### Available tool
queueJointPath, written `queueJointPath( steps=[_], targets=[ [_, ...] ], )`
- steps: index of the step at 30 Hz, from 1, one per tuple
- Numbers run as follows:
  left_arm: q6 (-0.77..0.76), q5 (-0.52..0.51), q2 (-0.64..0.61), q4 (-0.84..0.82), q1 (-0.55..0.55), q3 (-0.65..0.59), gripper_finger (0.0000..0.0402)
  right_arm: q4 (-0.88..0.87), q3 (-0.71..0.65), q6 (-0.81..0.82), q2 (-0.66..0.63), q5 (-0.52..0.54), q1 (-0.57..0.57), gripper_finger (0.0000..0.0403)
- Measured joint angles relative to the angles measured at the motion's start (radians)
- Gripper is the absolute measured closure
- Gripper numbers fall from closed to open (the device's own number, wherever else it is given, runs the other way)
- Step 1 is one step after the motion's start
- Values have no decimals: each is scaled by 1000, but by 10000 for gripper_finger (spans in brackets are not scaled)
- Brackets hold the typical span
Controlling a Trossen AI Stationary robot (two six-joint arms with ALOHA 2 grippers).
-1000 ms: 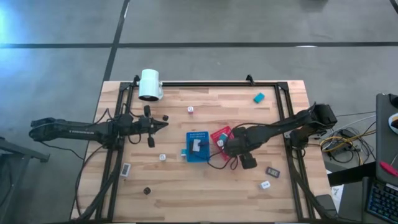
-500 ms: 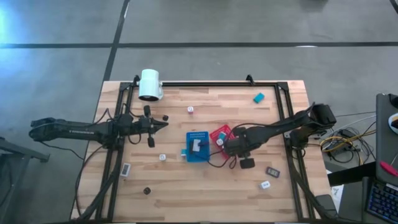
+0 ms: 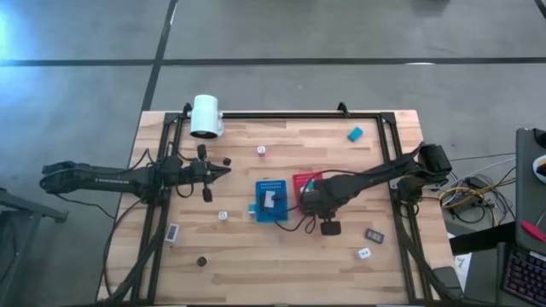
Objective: Sort adapters and digital timers
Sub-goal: Adjust the red bin
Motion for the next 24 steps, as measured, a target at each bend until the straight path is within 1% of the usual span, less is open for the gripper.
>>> queueJointPath(
  steps=[9,13,20,24],
  targets=[
    [0,0,0,0,0,0,390,0,14,97,36,-117,-1,385],
    [0,0,0,0,0,0,390,3,15,146,54,-123,-1,385],
    [0,0,0,0,0,0,390,-3,34,151,61,-124,-1,384],
    [0,0,0,0,0,0,390,4,60,149,67,-124,5,368]
  ],
)
